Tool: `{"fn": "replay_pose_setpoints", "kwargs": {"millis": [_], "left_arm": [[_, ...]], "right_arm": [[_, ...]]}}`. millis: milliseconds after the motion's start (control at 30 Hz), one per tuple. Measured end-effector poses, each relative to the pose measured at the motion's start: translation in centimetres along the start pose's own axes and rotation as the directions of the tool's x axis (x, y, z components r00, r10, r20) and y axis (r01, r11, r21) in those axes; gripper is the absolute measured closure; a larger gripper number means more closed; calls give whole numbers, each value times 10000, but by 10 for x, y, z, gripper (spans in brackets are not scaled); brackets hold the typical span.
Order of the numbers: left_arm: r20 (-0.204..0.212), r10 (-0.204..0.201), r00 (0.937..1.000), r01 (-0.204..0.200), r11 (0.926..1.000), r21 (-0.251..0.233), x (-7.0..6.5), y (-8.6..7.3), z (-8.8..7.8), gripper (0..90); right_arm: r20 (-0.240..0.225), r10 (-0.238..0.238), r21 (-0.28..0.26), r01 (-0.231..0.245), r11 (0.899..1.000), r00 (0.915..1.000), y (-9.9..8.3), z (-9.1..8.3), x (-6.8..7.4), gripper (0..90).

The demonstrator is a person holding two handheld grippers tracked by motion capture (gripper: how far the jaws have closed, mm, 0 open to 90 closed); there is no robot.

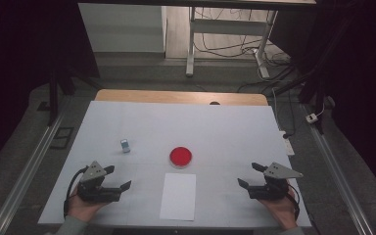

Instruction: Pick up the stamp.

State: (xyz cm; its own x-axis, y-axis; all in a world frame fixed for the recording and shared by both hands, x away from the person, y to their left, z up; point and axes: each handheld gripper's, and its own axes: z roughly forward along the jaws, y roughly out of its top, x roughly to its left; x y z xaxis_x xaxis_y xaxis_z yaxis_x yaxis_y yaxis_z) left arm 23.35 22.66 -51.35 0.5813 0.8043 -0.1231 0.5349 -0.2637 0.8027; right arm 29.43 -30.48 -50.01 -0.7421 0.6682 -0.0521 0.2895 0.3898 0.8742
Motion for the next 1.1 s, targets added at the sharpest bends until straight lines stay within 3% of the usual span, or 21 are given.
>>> {"fn": "replay_pose_setpoints", "kwargs": {"millis": [600,1100], "left_arm": [[44,161,9999,-161,9999,-20,-2,2,0,163],[154,330,9993,-329,9994,-53,-5,24,2,180]], "right_arm": [[67,-43,-36,43,10000,10000,1,0,1,217],[239,13,-90,-11,10000,9997,2,-2,1,225]]}}
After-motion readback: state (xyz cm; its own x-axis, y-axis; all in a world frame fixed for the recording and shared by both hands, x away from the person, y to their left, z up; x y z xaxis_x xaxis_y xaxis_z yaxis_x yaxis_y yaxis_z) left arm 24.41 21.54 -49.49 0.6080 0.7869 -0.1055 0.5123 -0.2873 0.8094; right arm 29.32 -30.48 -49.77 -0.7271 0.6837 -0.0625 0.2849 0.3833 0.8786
